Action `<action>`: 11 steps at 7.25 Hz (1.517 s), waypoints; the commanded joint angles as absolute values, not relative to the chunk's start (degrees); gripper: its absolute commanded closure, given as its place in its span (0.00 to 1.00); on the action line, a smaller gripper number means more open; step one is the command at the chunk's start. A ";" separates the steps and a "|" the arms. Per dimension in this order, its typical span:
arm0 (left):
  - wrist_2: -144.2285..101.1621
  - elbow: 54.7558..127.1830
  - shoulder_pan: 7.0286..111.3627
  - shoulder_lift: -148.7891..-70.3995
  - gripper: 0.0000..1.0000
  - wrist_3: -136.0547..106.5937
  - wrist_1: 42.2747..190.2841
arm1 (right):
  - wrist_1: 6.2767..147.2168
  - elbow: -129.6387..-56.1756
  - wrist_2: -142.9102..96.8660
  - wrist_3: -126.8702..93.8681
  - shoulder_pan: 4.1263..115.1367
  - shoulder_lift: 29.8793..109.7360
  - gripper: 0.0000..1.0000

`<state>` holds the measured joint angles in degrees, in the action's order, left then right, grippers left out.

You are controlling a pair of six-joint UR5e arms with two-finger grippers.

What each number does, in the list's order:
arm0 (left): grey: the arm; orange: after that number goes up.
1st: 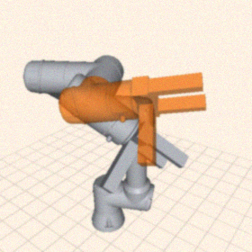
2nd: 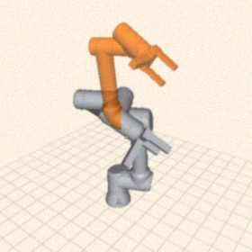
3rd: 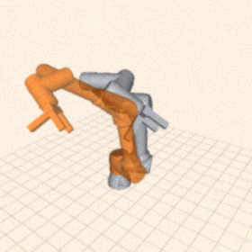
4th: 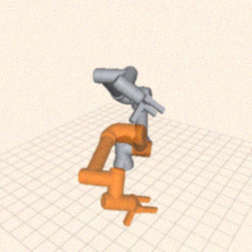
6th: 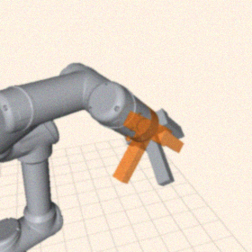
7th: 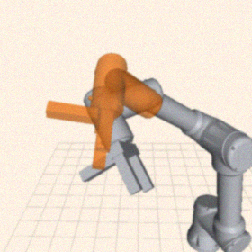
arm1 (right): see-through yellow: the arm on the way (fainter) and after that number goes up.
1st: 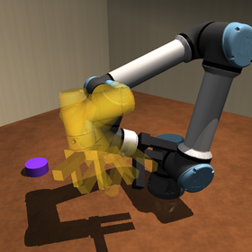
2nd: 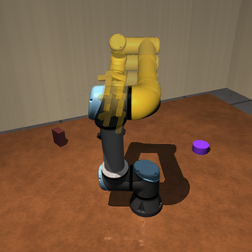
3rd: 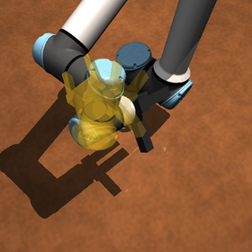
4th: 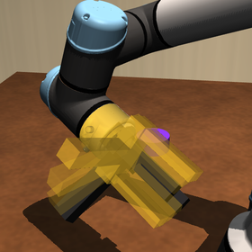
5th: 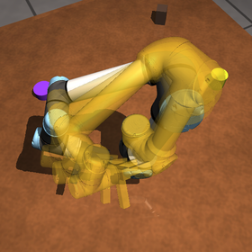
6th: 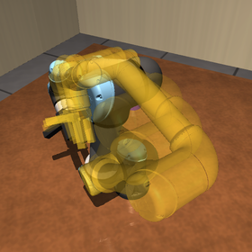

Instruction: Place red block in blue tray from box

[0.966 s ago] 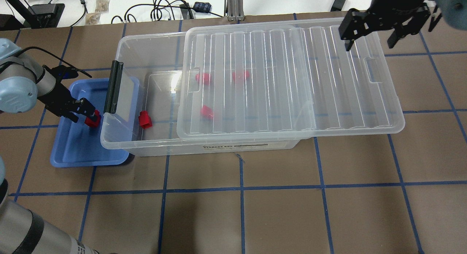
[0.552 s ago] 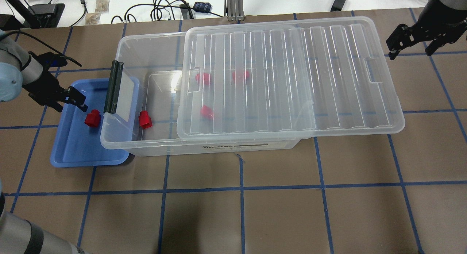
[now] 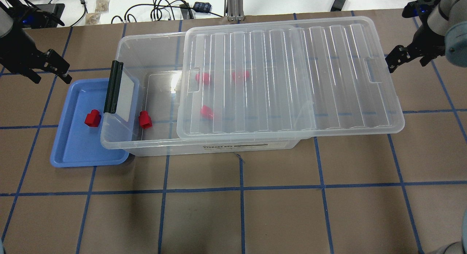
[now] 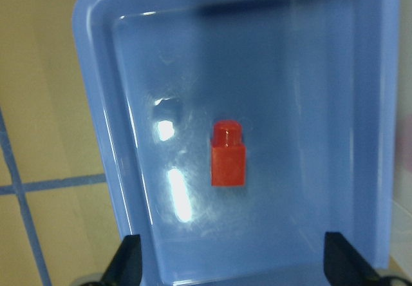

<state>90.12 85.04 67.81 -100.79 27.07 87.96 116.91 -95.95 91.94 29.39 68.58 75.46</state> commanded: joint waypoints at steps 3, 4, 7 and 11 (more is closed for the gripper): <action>89.48 85.08 77.52 -92.21 0.00 7.96 92.81 | 116.54 -97.55 88.01 26.82 69.08 75.67 0.00; 89.39 85.34 78.04 -90.89 0.00 6.95 92.81 | 116.37 -97.65 86.59 26.72 69.17 75.59 0.00; 89.47 87.09 83.03 -91.58 0.00 4.50 92.90 | 115.24 -97.65 86.40 22.35 72.58 76.37 0.00; 90.09 88.68 85.34 -89.92 0.00 4.92 94.48 | 115.22 -97.56 86.40 11.37 80.75 76.64 0.00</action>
